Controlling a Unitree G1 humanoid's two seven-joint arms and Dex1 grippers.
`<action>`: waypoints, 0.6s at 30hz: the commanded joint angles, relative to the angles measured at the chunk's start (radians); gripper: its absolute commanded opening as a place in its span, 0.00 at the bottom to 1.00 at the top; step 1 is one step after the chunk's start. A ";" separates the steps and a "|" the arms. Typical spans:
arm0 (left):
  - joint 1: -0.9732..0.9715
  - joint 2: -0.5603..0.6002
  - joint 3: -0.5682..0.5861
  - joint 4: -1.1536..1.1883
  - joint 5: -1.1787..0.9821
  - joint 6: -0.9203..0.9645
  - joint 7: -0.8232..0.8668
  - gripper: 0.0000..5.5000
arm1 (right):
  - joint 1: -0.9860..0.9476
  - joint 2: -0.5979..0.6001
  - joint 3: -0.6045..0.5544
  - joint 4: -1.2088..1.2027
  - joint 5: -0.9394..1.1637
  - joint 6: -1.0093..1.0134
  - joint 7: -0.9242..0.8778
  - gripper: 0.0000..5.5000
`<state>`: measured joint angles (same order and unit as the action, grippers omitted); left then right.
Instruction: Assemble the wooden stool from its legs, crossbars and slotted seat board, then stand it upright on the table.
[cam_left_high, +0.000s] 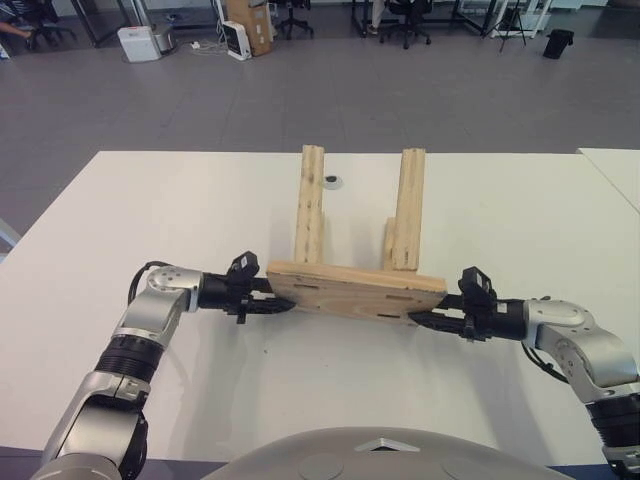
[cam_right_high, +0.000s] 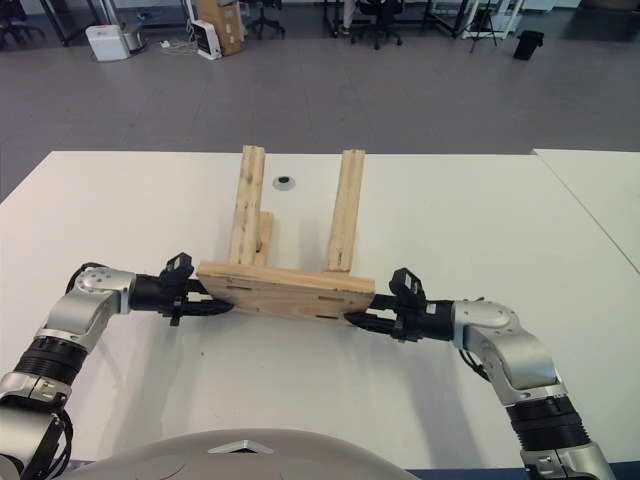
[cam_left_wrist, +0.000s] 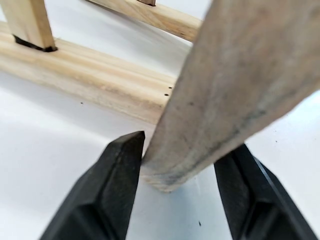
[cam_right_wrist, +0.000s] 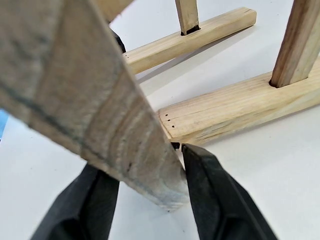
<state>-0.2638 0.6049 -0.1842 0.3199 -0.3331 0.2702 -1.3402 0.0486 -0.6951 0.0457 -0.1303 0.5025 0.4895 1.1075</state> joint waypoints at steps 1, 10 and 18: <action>-0.012 -0.013 -0.001 0.015 0.017 0.006 0.012 0.38 | -0.007 0.010 0.002 -0.001 0.006 0.002 0.004 0.35; -0.003 -0.024 -0.022 -0.039 0.013 0.027 -0.009 0.38 | 0.003 0.021 0.007 -0.010 0.010 -0.001 0.005 0.35; 0.004 -0.028 -0.021 -0.052 0.018 0.026 -0.012 0.38 | 0.021 0.026 0.004 -0.027 0.016 0.006 -0.006 0.35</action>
<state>-0.2641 0.6033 -0.1847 0.2901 -0.3112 0.2917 -1.3436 0.0550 -0.6936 0.0418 -0.1334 0.5027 0.4884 1.1097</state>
